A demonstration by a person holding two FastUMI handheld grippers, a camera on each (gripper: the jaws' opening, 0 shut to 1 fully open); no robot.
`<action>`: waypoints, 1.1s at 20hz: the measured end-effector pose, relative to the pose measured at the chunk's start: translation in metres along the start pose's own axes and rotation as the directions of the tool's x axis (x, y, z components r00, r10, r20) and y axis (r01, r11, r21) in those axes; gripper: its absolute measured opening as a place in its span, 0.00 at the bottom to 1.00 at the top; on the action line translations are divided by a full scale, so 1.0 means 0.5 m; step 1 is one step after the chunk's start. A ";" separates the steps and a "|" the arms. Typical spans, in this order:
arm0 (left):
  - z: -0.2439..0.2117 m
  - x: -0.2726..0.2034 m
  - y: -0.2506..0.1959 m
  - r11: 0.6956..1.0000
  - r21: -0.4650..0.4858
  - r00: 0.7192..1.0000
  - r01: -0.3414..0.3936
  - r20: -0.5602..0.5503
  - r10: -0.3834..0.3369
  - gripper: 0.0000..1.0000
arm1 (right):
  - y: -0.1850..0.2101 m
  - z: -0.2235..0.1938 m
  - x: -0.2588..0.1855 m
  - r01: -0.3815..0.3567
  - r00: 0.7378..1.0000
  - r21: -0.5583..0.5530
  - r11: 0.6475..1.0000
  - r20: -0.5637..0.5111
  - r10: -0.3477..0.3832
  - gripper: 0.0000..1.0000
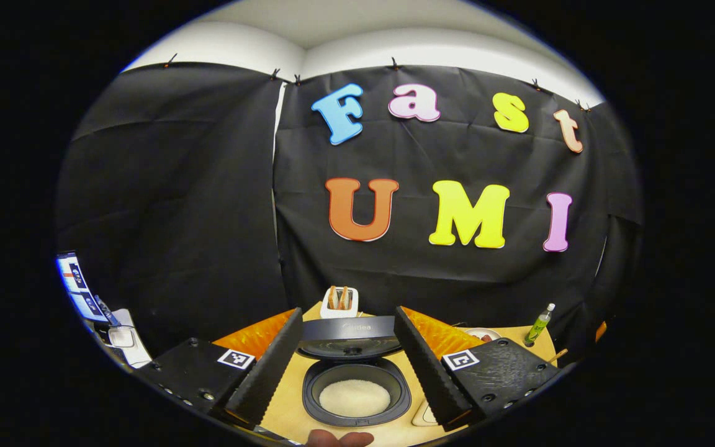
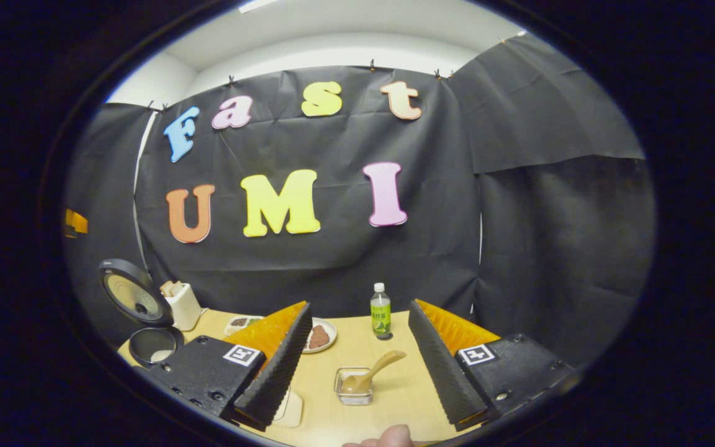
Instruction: Close the left gripper, press the button to open the rice cooker; take a wooden spoon from the chopstick holder with the right hand, scoop a spoonful of rice and pour it into the rice cooker, then put the wooden spoon back into the chopstick holder.
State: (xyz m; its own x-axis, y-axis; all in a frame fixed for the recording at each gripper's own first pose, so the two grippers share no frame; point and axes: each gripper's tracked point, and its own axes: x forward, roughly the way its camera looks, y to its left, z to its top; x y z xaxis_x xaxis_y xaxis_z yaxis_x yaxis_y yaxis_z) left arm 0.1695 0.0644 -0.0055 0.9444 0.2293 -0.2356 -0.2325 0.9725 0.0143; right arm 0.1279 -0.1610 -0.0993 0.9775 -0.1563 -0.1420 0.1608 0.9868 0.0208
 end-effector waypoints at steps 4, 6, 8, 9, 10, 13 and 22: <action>-0.004 0.101 -0.005 0.999 -0.019 0.994 0.032 -0.105 -0.033 0.95 | 0.015 -0.008 -0.071 0.006 1.000 -0.014 1.000 0.004 -0.006 1.00; -0.012 0.145 -0.006 0.998 -0.053 0.987 0.035 -0.155 -0.042 0.95 | 0.013 -0.023 -0.095 0.016 1.000 -0.031 0.999 -0.006 -0.016 0.99; -0.040 0.178 -0.003 0.998 -0.059 0.973 0.037 -0.227 -0.050 0.95 | 0.013 -0.044 -0.114 0.027 0.999 -0.029 0.999 -0.031 -0.028 1.00; -0.053 0.189 0.000 0.998 -0.052 0.965 0.033 -0.256 -0.046 0.95 | 0.009 -0.057 -0.121 0.033 0.998 -0.014 0.999 -0.053 -0.034 1.00; -0.061 0.198 0.005 0.999 -0.047 0.959 0.025 -0.279 -0.037 0.95 | 0.009 -0.063 -0.131 0.034 0.997 0.005 0.999 -0.071 -0.033 1.00; -0.072 0.222 -0.004 0.999 -0.051 0.948 0.013 -0.317 -0.028 0.95 | -0.002 -0.064 -0.141 0.060 0.995 0.023 0.998 -0.076 -0.058 1.00; -0.146 0.166 -0.017 0.997 -0.072 0.927 0.029 -0.371 -0.054 0.97 | 0.021 -0.038 -0.129 0.047 0.997 0.047 0.998 -0.058 -0.044 0.99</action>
State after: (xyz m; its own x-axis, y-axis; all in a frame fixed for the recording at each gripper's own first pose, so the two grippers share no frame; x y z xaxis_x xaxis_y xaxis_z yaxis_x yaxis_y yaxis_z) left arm 0.2327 0.0722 -0.0962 0.8020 0.1447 -0.5796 -0.2207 0.9733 -0.0624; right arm 0.0640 -0.1399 -0.1087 0.9598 -0.1969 -0.1999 0.2128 0.9752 0.0611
